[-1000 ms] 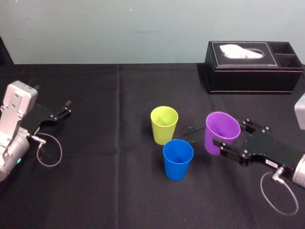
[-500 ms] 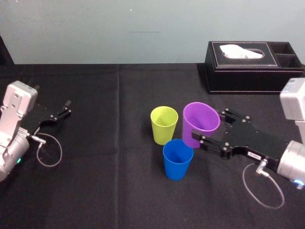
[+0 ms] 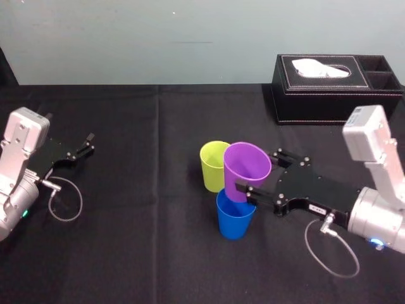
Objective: Stack the three plastic cups sequentially using one hand.
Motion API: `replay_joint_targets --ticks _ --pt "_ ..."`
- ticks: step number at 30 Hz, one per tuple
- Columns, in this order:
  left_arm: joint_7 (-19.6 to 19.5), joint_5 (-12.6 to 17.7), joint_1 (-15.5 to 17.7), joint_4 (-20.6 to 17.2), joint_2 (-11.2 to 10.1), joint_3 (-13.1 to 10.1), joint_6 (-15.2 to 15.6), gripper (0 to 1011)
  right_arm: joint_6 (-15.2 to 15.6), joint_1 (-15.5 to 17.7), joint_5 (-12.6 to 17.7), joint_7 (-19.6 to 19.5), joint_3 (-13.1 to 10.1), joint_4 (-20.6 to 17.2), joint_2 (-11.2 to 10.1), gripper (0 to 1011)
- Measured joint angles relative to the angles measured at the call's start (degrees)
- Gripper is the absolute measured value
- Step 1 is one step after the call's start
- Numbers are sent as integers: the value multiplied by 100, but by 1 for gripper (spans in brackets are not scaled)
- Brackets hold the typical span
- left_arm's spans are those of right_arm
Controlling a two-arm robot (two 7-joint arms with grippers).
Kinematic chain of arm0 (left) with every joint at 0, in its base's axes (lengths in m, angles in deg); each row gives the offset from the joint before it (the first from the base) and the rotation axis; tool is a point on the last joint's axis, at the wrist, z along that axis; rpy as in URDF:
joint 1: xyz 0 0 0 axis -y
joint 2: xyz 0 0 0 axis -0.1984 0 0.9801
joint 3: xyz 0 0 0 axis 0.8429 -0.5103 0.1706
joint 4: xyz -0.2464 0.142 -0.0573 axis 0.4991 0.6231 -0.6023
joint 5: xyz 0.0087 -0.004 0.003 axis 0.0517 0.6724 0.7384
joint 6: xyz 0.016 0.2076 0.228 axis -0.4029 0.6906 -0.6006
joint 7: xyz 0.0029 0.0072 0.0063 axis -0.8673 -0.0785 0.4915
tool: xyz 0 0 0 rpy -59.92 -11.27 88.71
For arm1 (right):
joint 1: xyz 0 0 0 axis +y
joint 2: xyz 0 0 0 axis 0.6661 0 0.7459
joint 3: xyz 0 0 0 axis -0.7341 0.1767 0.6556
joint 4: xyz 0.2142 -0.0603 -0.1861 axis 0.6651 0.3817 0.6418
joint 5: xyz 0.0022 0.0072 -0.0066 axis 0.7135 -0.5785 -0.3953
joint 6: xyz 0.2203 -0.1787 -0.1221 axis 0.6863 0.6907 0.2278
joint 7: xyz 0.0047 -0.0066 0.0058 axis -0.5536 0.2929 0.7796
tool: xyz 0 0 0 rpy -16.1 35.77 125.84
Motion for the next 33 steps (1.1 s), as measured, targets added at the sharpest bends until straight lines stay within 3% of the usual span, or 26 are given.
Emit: replay_joint_targets --ticks 13,33 --pt "0 0 0 0 0 0 0 1011 46 -172 -87 22 270 231 99 722" --pt "0 0 0 0 0 0 0 1011 14 -178 -148 23 388 414 146 722"
